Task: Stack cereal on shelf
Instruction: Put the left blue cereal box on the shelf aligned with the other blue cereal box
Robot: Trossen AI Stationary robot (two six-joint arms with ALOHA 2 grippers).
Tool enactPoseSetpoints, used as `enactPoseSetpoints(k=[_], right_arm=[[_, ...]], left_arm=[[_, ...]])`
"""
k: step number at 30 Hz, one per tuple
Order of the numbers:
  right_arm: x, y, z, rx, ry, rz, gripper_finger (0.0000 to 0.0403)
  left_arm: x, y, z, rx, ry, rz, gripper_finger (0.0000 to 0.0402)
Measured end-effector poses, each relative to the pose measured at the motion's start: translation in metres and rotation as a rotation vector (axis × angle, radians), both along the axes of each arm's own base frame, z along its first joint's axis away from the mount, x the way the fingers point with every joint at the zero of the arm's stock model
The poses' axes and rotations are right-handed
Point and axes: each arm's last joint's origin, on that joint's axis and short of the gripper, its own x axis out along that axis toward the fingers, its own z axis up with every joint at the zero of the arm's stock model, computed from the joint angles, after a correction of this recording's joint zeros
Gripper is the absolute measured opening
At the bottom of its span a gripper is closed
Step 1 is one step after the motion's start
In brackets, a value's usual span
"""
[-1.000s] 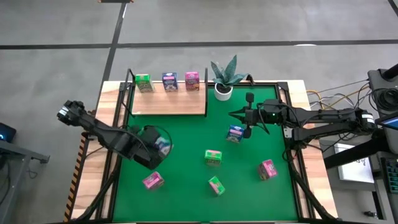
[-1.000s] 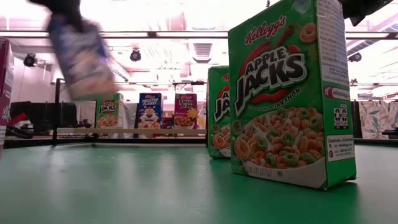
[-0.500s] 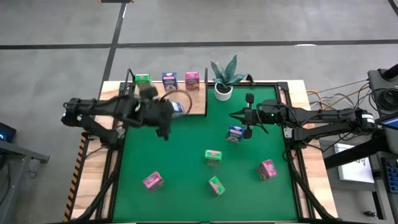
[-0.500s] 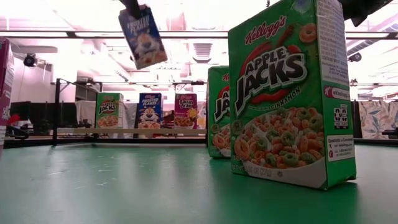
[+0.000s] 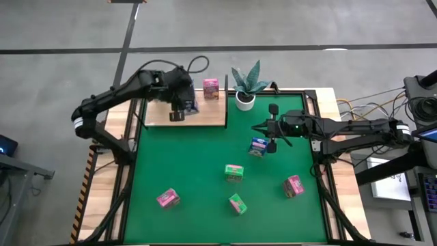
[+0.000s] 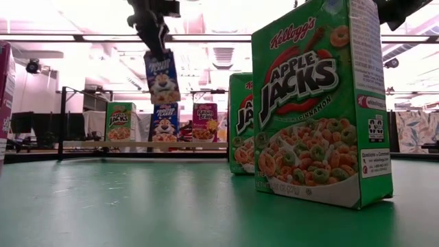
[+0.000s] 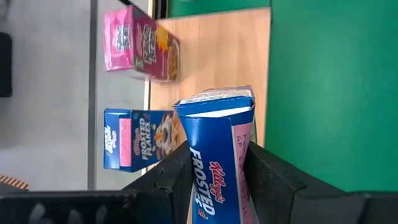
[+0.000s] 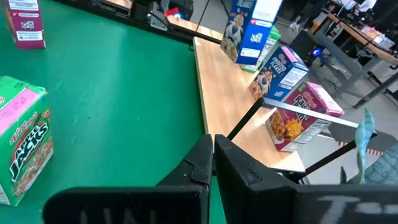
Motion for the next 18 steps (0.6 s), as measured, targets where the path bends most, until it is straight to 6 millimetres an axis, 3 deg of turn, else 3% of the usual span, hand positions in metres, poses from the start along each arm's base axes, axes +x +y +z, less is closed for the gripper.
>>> enactPoseSetpoints(k=[18], right_arm=[[0.014,-0.002,-0.015,-0.008,0.059,0.004,0.0009]], left_arm=[[0.021,0.064,-0.057,-0.098,0.202,-0.053,0.0117]])
